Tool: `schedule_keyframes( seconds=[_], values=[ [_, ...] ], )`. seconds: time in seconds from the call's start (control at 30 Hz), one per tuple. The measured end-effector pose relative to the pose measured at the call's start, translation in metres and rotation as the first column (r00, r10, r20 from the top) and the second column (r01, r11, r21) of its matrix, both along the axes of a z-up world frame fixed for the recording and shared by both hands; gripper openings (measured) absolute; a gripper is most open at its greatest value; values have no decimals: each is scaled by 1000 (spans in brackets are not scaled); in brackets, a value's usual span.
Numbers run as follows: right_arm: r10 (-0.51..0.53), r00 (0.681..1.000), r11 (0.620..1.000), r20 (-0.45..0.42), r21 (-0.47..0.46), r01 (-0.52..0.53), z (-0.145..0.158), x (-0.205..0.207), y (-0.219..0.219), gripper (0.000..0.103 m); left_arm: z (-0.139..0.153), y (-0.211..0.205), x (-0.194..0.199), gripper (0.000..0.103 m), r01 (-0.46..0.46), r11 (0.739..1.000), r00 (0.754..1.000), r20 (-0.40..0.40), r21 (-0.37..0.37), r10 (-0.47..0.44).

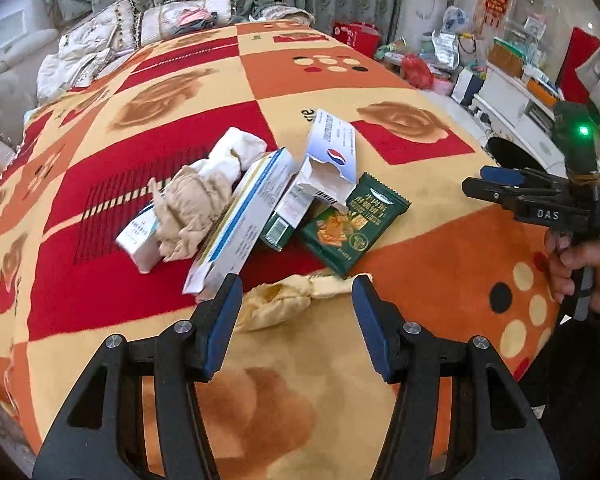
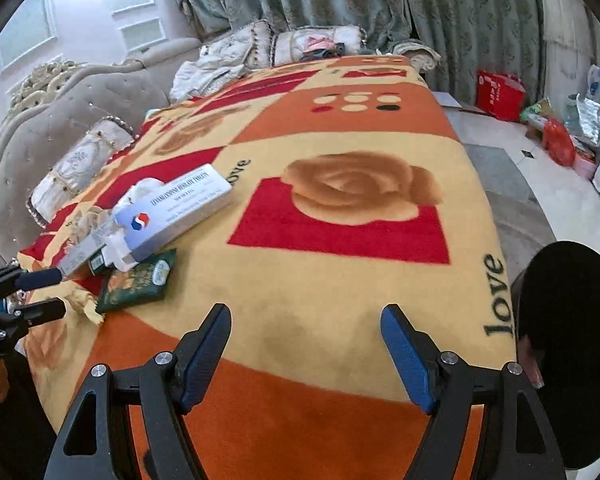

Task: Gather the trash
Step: 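Return to the blanket and grasp the crumpled yellow wrapper with the left tool, then grasp the white medicine box with the right tool while the left tool holds the yellow wrapper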

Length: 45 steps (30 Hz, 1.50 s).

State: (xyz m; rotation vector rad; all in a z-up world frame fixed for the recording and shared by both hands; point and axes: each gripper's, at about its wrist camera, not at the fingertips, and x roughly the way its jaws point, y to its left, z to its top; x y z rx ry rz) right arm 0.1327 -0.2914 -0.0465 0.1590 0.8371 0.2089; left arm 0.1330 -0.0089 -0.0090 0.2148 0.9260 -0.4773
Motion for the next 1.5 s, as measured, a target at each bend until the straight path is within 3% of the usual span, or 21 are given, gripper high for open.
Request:
schedule_keyframes(
  seconds=[0.17, 0.3, 0.53, 0.6, 0.67, 0.83, 1.0, 1.13, 1.2, 1.33, 1.5],
  values=[
    [-17, 1000, 999, -12, 31, 17, -1, 9, -3, 75, -20, 11, 8, 56, -44, 999, 998, -53, -25, 43],
    [-23, 999, 998, -23, 49, 25, -2, 13, -2, 75, -18, 11, 15, 56, -56, 998, 997, -46, -42, 54],
    [-15, 1000, 998, -26, 56, 17, -3, 16, -1, 75, -35, 5, 23, 53, -62, 998, 996, -60, 6, 63],
    [-15, 1000, 998, -27, 54, 17, -3, 16, -1, 75, -34, 2, 18, 18, -35, 999, 998, -57, -3, 35],
    [-15, 1000, 998, -26, 53, 16, -4, 16, -1, 75, -33, -1, 12, 14, -22, 1000, 999, -47, 2, 22],
    [-16, 1000, 998, -9, 66, 17, 0, 17, 1, 75, -19, -3, -14, 14, 1, 1000, 1000, 6, -5, -1],
    [30, 999, 997, 13, 71, -31, 9, 24, 27, 75, -9, 15, -21, 14, -100, 993, 995, 19, -55, 101],
    [55, 998, 989, 41, 134, -60, 21, 38, 58, 75, -6, 25, -15, 14, -177, 980, 984, 17, -87, 180],
    [57, 997, 984, 50, 164, -64, 24, 49, 74, 82, -4, 25, -15, 14, -184, 978, 982, 23, -100, 187],
    [9, 1000, 969, -1, 246, -9, 24, 71, 94, 83, 2, 21, -20, 14, -163, 979, 984, 57, -123, 171],
    [-103, 986, 938, -128, 319, 139, 14, 99, 106, 84, 7, 23, -21, 14, -148, 980, 984, 76, -135, 159]
  ],
)
